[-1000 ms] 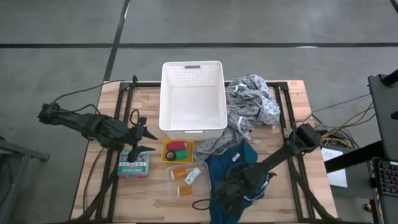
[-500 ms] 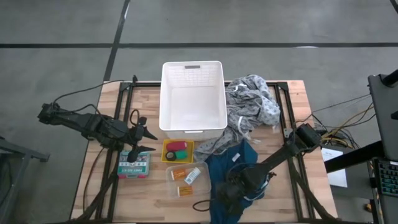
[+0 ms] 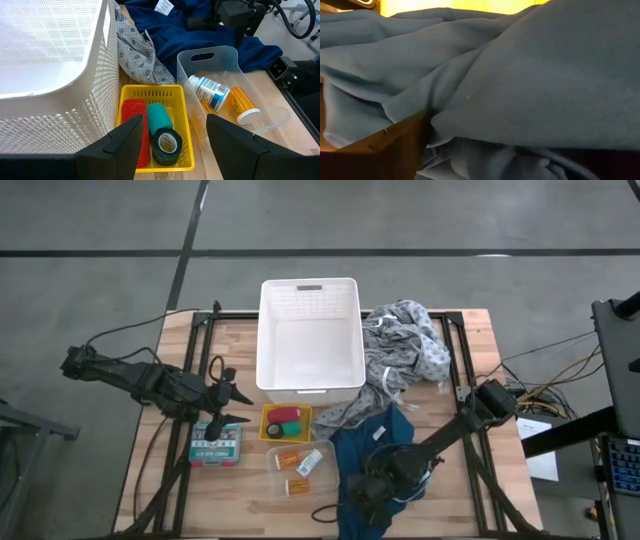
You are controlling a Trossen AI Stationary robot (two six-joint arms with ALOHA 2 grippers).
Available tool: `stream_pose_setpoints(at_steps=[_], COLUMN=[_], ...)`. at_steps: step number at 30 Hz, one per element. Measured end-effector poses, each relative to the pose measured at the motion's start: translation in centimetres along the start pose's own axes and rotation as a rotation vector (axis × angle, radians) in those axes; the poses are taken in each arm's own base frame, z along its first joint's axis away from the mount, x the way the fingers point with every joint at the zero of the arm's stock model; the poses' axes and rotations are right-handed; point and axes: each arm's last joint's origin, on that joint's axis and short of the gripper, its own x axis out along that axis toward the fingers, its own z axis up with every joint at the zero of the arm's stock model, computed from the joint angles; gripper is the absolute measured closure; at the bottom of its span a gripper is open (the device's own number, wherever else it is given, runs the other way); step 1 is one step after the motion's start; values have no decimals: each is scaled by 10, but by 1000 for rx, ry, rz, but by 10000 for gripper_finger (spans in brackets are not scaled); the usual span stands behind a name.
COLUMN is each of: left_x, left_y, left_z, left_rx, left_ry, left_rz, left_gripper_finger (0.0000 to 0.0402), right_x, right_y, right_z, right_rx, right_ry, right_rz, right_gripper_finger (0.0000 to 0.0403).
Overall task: Pick & Place Medicine items
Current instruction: Put the blue lapover patient gown into the white laundry bin
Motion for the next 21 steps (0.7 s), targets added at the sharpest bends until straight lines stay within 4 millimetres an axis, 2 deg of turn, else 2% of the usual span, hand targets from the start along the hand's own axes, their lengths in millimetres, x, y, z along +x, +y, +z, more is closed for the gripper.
stream_pose_setpoints(at_steps=[5,17,21], left_x=[0,0,0], left_y=[0,0,0], left_z=[0,0,0], left_rx=[0,0,0], left_ry=[0,0,0], left_rz=[0,0,0], left_gripper_finger=[176,176,176], right_x=[0,0,0], right_y=[-1,-3,-2], right_z=[-3,-3,-3], right_rx=[2,-6,-1], right_ry=[4,14,15], right_rz=[-44,-57,-52], right_gripper_finger=[66,314,381])
